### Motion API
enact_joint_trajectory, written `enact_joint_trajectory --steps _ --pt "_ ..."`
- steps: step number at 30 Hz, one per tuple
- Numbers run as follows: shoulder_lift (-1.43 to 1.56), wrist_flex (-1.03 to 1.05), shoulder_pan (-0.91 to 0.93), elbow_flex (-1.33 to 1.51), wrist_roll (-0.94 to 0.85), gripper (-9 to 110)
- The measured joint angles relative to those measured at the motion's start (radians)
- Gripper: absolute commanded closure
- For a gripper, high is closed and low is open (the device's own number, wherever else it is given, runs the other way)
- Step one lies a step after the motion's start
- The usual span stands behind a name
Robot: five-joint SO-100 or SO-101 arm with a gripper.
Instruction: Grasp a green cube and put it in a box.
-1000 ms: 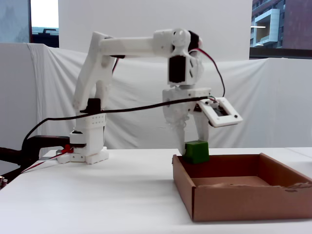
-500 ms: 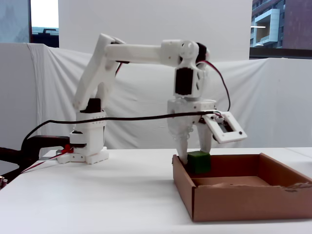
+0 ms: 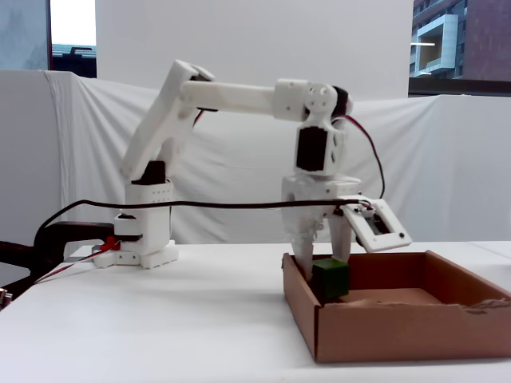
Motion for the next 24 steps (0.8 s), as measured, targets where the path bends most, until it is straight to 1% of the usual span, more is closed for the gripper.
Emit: enact_joint_trajectory --steps 4,17,24 --pt "-0.006 0.0 -0.003 -0.002 0.0 81" --pt "-0.005 0.0 0.0 -0.002 0.0 81" --pt "0.135 0.0 0.034 0.048 0.0 81"
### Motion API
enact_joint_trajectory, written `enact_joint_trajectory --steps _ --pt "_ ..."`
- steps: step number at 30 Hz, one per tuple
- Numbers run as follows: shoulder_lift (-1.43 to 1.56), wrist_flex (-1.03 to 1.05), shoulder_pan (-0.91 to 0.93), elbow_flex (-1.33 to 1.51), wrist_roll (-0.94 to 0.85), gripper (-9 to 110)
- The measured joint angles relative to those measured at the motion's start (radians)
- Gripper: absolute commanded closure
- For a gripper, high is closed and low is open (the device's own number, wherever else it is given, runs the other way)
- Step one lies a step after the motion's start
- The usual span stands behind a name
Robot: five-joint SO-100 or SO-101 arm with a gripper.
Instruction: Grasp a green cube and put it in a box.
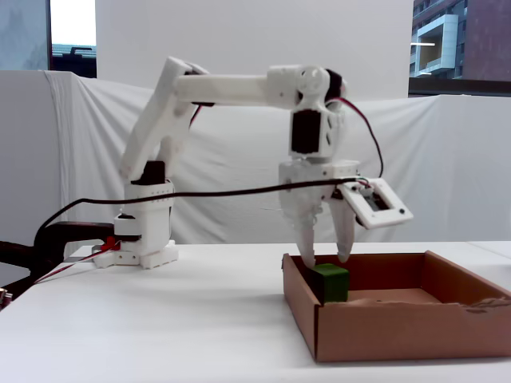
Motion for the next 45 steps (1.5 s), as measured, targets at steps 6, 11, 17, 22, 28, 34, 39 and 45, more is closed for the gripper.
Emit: enact_joint_trajectory --steps 6,11,17,22,28,34,39,45 --pt "0.173 0.003 0.029 0.117 0.0 81" --pt "0.341 0.003 0.091 0.252 0.0 81" --pt "0.555 0.003 0.235 0.468 0.0 81" --pt "0.738 -0.009 0.403 0.644 0.0 81" --pt "0.966 -0.051 0.609 0.885 0.0 81" --pt "1.223 -0.163 0.807 1.149 0.0 81" --pt "1.411 -0.236 0.943 1.351 -0.012 81" --pt "1.629 -0.247 1.026 1.559 -0.032 81"
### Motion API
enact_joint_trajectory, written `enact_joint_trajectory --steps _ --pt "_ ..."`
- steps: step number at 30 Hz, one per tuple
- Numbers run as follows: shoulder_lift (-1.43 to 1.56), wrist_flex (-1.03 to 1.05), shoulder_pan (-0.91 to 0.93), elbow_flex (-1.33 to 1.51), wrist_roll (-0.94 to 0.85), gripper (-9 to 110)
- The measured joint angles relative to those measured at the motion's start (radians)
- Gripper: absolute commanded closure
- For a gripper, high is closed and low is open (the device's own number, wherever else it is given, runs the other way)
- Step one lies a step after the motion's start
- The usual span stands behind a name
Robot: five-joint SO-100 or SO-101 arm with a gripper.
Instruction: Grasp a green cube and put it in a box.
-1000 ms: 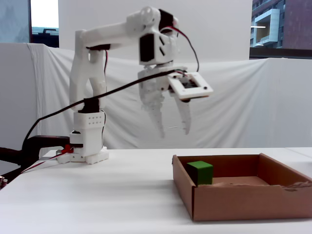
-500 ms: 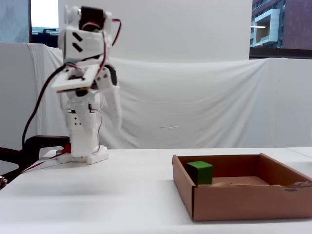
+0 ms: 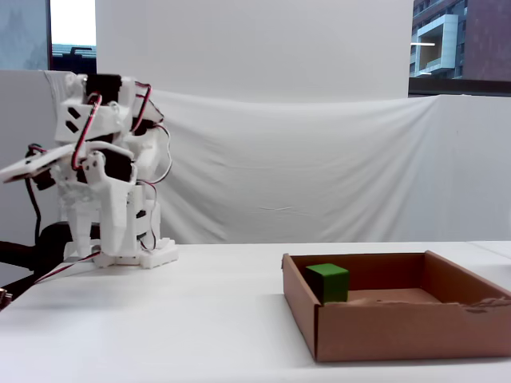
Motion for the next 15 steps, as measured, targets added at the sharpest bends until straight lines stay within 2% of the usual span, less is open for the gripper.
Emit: enact_joint_trajectory --steps 11,15 --pt "0.403 0.043 0.035 0.296 -0.006 81" --pt "0.434 0.061 0.051 0.299 -0.008 81"
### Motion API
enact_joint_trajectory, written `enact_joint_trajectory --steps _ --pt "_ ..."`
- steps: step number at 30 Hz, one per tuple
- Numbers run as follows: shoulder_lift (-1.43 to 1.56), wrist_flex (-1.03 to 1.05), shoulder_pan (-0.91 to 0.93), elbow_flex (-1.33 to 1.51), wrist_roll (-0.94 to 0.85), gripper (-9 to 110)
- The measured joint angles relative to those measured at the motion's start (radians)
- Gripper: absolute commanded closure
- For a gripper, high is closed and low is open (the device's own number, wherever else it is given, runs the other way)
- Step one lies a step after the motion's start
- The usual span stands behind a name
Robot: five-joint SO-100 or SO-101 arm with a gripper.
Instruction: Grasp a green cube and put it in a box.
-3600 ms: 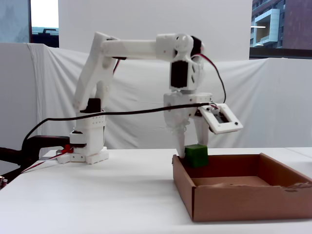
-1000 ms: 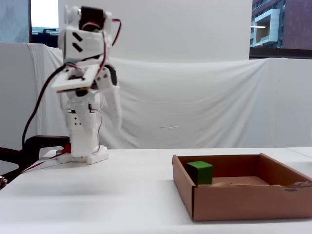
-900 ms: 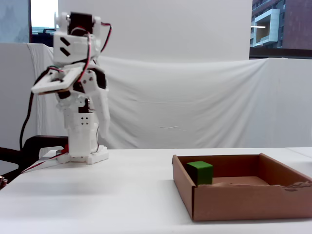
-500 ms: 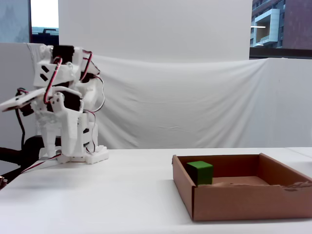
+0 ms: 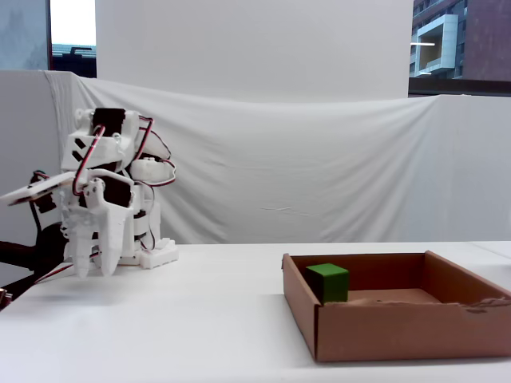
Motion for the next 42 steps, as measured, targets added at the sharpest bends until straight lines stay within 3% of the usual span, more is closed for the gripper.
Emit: enact_joint_trajectory --steps 42 --pt "0.02 0.064 0.011 0.0 0.0 81"
